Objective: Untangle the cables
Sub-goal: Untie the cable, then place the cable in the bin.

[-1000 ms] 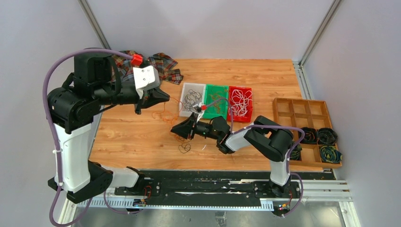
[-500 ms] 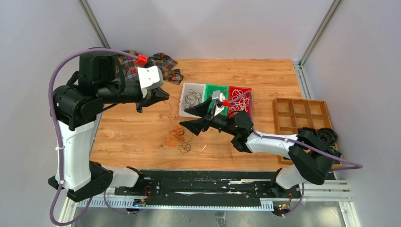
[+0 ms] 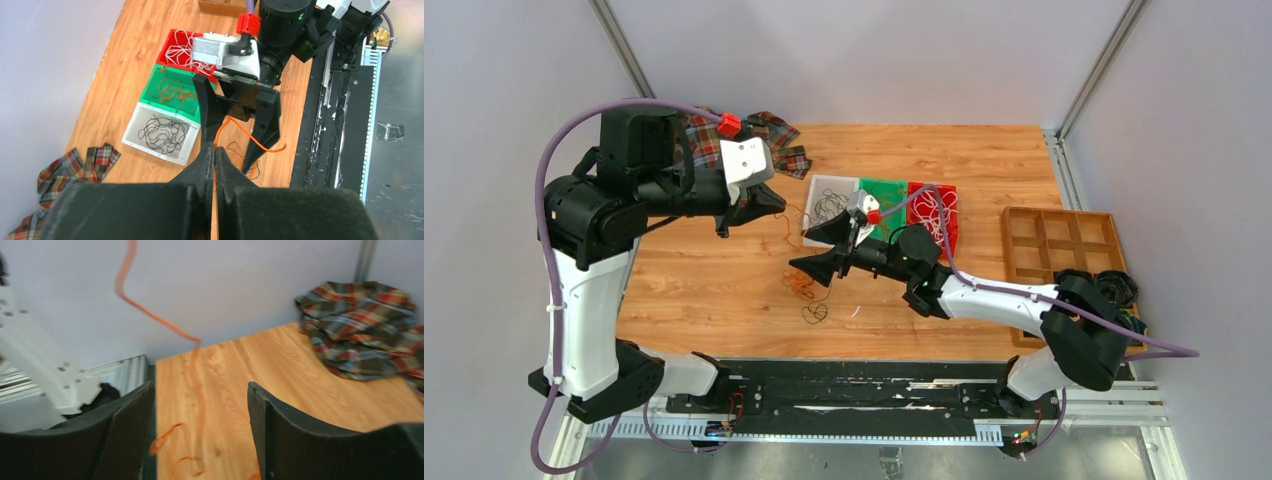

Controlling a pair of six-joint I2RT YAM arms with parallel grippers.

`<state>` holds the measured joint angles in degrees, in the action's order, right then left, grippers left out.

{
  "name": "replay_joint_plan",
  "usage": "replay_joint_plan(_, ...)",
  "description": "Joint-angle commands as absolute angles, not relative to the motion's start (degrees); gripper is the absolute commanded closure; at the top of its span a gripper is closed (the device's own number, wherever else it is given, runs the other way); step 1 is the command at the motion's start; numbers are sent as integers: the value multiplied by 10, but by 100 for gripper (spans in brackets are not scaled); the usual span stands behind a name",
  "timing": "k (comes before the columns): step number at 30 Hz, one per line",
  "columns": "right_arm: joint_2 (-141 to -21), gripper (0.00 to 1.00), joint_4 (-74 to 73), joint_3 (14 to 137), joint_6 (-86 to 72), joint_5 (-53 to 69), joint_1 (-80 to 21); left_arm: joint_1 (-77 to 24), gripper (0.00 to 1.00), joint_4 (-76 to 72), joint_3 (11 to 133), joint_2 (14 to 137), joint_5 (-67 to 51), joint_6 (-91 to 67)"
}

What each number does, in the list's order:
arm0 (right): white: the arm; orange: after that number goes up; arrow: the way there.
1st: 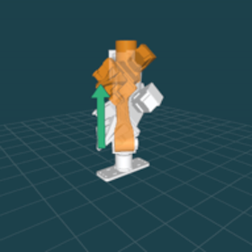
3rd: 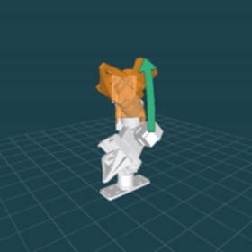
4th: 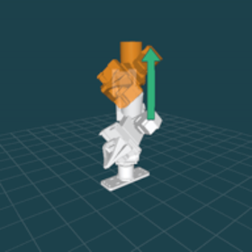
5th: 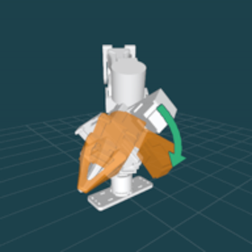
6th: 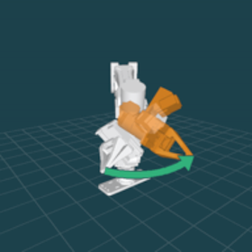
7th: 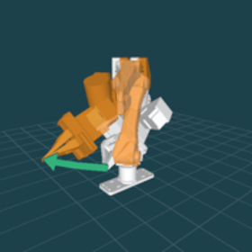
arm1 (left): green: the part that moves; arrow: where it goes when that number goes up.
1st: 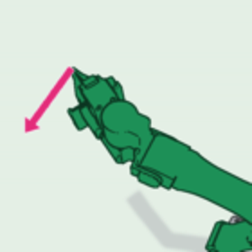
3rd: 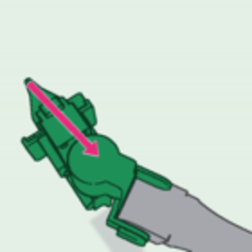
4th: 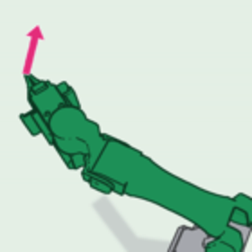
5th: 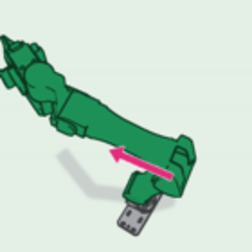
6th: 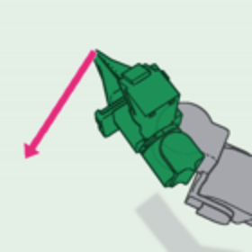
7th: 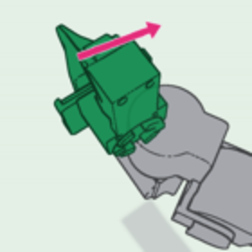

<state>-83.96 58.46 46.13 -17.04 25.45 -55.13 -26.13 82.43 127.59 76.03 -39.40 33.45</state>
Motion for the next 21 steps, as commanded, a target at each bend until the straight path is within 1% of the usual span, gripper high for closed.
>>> replay_joint_plan(1,-819,35,520,457,-85,136,-558,-268,100,819,1279,752,-411,324)
replay_joint_plan(4,-821,46,500,462,-82,154,-558,-268,100,819,1280,752,-422,322)
replay_joint_plan(5,-826,50,499,467,-87,165,-558,-268,100,820,1281,753,-425,321)
replay_joint_plan(6,-830,57,496,473,-93,171,-558,-269,100,819,1281,754,-427,319)
replay_joint_plan(7,-833,67,496,476,-99,175,-558,-268,100,819,1280,755,-427,318)
replay_joint_plan(8,-835,83,498,478,-103,179,-558,-268,100,819,1279,755,-427,318)
replay_joint_plan(9,-834,95,501,478,-105,178,-557,-268,100,819,1276,755,-425,318)
replay_joint_plan(10,-830,99,501,478,-108,172,-556,-268,100,819,1271,753,-421,320)
replay_joint_plan(12,-819,99,502,477,-124,164,-543,-268,100,819,1245,745,-418,330)
replay_joint_plan(14,-806,99,511,475,-159,165,-515,-268,99,816,1193,728,-423,340)
replay_joint_plan(15,-802,99,518,474,-180,169,-496,-268,96,805,1158,718,-424,338)
replay_joint_plan(16,-797,99,525,475,-202,178,-475,-268,87,794,1120,707,-426,338)
replay_joint_plan(17,-795,99,532,477,-222,189,-454,-268,68,787,1083,697,-429,349)
replay_joint_plan(18,-792,99,532,483,-234,200,-431,-269,54,785,1050,691,-431,360)
replay_joint_plan(21,-786,99,497,509,-235,212,-389,-270,19,785,982,683,-419,381)
